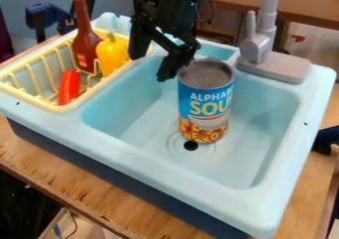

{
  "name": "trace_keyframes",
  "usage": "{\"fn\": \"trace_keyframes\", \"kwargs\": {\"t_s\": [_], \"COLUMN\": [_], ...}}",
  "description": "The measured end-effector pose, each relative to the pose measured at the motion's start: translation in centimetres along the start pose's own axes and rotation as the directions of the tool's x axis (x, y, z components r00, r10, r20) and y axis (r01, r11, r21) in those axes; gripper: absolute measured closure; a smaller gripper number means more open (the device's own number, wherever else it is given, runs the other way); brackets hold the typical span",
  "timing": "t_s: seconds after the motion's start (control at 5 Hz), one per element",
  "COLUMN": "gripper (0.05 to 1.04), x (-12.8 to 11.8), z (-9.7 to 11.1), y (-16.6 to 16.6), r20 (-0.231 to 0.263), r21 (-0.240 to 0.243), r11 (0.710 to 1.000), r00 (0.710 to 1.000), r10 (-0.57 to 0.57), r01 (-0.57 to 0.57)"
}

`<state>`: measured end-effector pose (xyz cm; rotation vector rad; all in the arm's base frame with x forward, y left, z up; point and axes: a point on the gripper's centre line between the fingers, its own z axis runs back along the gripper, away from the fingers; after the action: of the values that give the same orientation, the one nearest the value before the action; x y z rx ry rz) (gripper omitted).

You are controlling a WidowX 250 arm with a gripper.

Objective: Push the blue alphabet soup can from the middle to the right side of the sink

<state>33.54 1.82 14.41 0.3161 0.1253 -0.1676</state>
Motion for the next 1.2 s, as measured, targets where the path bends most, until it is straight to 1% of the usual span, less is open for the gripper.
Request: {"fn": "trace_keyframes", "kwargs": {"t_s": [0.2, 0.4, 0.6, 0.8, 1.0, 1.2], "gripper": [0.083, 0.083, 0.083, 0.083, 0.083, 0.083], "x": [0.0, 0.3, 0.3, 0.4, 0.4, 0.0], "z": [0.4, 1.0, 1.1, 1.1, 1.3, 2.2], "y": [-2.1, -4.4, -6.1, -6.8, -7.4, -7.8], "r20": [0.018, 0.051, 0.103, 0.121, 0.122, 0.144], "r21": [-0.033, -0.085, -0.181, -0.227, -0.261, -0.306], "r11": [0.999, 0.994, 0.981, 0.972, 0.963, 0.951], "r00": [0.999, 0.997, 0.993, 0.992, 0.992, 0.990], "r10": [-0.028, -0.059, -0.050, -0.039, -0.032, -0.005], "r01": [0.029, 0.063, 0.068, 0.065, 0.063, 0.049]}}
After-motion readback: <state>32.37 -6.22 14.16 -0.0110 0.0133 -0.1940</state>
